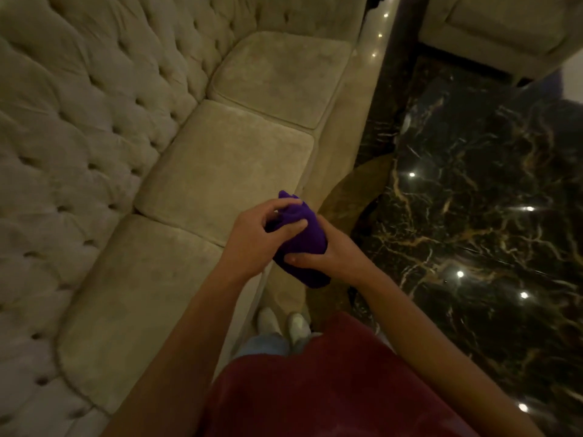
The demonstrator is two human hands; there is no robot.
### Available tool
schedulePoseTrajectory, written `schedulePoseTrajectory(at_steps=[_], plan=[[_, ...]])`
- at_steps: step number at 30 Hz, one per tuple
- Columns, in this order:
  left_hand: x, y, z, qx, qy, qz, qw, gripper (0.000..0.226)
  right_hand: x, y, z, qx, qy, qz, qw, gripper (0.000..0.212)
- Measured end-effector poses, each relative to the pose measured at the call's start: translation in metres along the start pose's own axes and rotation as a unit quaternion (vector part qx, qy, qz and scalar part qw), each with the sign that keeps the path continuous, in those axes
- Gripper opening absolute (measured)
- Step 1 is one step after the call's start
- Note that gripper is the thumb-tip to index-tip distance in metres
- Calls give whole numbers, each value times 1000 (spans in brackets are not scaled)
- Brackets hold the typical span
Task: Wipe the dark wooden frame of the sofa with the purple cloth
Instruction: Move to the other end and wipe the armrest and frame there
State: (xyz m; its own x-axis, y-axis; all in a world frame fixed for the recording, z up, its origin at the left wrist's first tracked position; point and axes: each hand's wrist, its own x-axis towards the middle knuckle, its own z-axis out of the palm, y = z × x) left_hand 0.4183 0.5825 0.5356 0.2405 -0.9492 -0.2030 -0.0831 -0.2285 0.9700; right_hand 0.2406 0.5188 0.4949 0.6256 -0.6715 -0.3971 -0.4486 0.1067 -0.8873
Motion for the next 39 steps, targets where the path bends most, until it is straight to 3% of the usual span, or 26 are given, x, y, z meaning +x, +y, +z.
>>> schedulePoseTrajectory(at_steps=[3, 7, 10, 13, 15, 17, 20, 23, 27, 30, 33, 36, 39], plan=[[22, 6, -8, 56, -27, 25, 998, 40, 7, -12, -12, -53, 42, 18, 998, 70], [57, 19, -7, 187, -11, 92, 978, 77, 13, -31, -41, -130, 97, 22, 986, 60], [91, 31, 6, 180, -127, 76, 972, 92, 16, -38, -68, -161, 110, 20, 981, 61], [128, 36, 25, 140, -223, 23, 964, 75, 33, -39, -100, -186, 120, 17, 975, 64], [160, 37, 40, 132, -212, 35, 968, 45, 51, -36, -126, -180, 137, 11, 974, 67], [195, 43, 54, 109, -181, 39, 977, 28, 73, -34, -158, -167, 136, 13, 977, 67], [254, 60, 81, 84, -141, 21, 986, 25, 109, -35, -217, -143, 117, 17, 983, 69], [312, 78, 110, 40, -107, 9, 993, 23, 139, -40, -276, -126, 137, 14, 982, 84], [381, 101, 143, -7, -2, -4, 1000, 20, 181, -54, -344, -151, 293, 2, 944, 93], [431, 114, 162, -22, 89, -12, 996, 20, 218, -65, -376, -51, 395, -28, 917, 83], [479, 127, 178, -65, 136, 2, 989, 22, 263, -77, -395, 134, 372, -13, 918, 80], [519, 136, 198, -36, 135, 47, 989, 24, 321, -96, -416, 339, 309, 24, 888, 73], [561, 132, 223, -4, 98, 90, 991, 27, 384, -108, -453, 388, 334, 31, 859, 69]])
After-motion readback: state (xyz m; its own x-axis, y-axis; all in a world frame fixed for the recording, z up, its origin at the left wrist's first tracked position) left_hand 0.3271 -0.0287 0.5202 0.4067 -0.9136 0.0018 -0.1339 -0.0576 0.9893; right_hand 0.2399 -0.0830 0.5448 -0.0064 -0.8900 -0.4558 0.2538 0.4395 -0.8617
